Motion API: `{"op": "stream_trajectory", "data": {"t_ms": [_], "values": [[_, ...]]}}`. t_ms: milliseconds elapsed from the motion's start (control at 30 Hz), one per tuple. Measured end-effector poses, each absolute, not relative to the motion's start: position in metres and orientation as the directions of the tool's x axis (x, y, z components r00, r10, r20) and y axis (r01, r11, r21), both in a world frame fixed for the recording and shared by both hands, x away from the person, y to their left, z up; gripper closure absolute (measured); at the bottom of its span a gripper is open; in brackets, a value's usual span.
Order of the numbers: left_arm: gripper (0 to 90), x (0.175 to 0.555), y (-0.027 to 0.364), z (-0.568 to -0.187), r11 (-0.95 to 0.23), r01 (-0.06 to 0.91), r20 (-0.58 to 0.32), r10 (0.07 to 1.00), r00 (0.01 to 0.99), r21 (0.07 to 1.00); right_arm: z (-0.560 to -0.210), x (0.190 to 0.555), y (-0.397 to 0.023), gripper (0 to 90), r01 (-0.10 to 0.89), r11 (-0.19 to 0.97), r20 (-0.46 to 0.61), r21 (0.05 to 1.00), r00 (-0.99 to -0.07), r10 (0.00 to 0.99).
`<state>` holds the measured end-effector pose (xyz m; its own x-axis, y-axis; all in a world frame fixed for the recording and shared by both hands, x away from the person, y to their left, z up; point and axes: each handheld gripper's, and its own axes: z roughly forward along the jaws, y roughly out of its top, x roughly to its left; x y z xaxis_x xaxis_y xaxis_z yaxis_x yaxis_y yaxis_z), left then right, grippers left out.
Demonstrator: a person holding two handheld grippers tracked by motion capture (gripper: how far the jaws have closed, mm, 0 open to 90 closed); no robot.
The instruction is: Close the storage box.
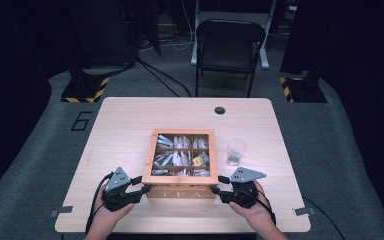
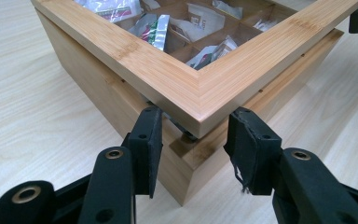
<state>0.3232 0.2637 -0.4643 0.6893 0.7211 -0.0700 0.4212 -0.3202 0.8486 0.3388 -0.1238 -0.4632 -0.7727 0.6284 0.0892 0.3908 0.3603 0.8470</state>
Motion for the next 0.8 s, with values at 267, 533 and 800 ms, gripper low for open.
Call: {"op": "stream_trajectory", "data": {"t_ms": [267,533,800], "values": [[55.4,0.319,0.267,-0.466,-0.353,0.435,-0.060,0.716,0.695,0.829,-0.463,0.333,-0.124,50.5,0.391,0.389,0.069,0.834,-0.774,0.629],[53.1,0.317,0.277,-0.463,-0.329,0.438,-0.074,0.725,0.685,0.836,-0.464,0.332,-0.132,49.7,0.408,0.360,0.099,0.839,-0.765,0.636],[52.2,0.318,0.282,-0.461,-0.303,0.442,-0.085,0.738,0.670,0.844,-0.460,0.333,-0.136,48.7,0.409,0.340,0.107,0.847,-0.758,0.644]]}}
